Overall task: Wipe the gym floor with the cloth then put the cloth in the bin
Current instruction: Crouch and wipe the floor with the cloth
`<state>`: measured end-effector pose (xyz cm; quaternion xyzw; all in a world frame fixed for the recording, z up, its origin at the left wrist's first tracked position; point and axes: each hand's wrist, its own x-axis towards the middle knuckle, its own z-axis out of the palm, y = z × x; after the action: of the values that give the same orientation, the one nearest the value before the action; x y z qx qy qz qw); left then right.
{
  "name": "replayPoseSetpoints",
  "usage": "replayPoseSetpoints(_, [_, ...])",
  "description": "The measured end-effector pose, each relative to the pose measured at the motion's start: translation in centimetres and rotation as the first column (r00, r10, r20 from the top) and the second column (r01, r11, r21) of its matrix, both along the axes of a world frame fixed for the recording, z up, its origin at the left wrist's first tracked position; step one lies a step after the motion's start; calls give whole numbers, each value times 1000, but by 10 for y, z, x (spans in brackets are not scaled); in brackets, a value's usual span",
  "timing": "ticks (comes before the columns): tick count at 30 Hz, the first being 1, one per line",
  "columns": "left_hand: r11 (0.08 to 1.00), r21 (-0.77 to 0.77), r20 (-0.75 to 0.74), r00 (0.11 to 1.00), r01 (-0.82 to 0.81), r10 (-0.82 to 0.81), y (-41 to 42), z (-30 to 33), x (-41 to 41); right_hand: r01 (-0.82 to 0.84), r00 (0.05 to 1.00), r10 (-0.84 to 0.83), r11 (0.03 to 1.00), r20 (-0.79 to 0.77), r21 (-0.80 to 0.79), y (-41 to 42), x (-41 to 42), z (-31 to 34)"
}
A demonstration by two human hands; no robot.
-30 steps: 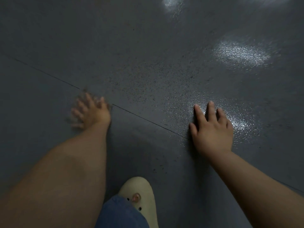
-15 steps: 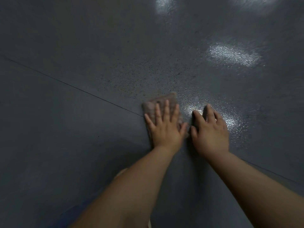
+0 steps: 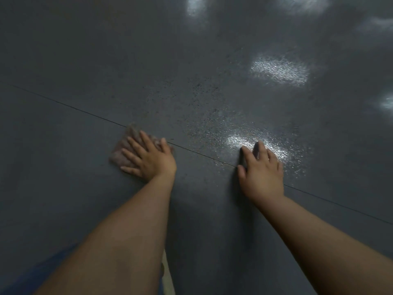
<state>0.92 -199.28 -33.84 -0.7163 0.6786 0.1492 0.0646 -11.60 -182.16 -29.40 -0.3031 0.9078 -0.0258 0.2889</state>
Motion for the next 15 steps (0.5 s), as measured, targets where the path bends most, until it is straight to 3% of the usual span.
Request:
replayPoseSetpoints(3, [973, -3, -14, 973, 232, -232, 60, -3, -20, 45, 999, -45, 999, 10, 8, 17, -4, 0])
replayPoseSetpoints(5, [858, -58, 3, 859, 511, -512, 98, -8, -26, 67, 998, -67, 998, -2, 10, 27, -6, 0])
replayPoseSetpoints(8, [498, -59, 14, 499, 865, -866, 140, -11, -24, 91, 995, -91, 995, -28, 32, 42, -6, -3])
replayPoseSetpoints(10, [232, -30, 2, 232, 972, -973, 136, -13, -19, 121, 992, -120, 992, -23, 27, 49, -6, -3])
replayPoseSetpoints(12, [10, -115, 21, 13, 993, -1000, 112, -19, -15, 126, 992, -126, 992, -22, 22, 56, -5, -4])
replayPoseSetpoints(13, [-45, -105, 38, -41, 993, -998, 98, -16, -16, 117, 993, -117, 993, -21, 21, 58, -6, -4])
replayPoseSetpoints(14, [-41, -93, 51, -37, 995, -998, 84, -14, -19, 106, 994, -105, 994, -18, 18, 61, -6, -4])
replayPoseSetpoints(15, [28, -91, 66, 34, 995, -997, 71, -12, -23, 94, 996, -93, 996, -11, 14, 63, -7, -4])
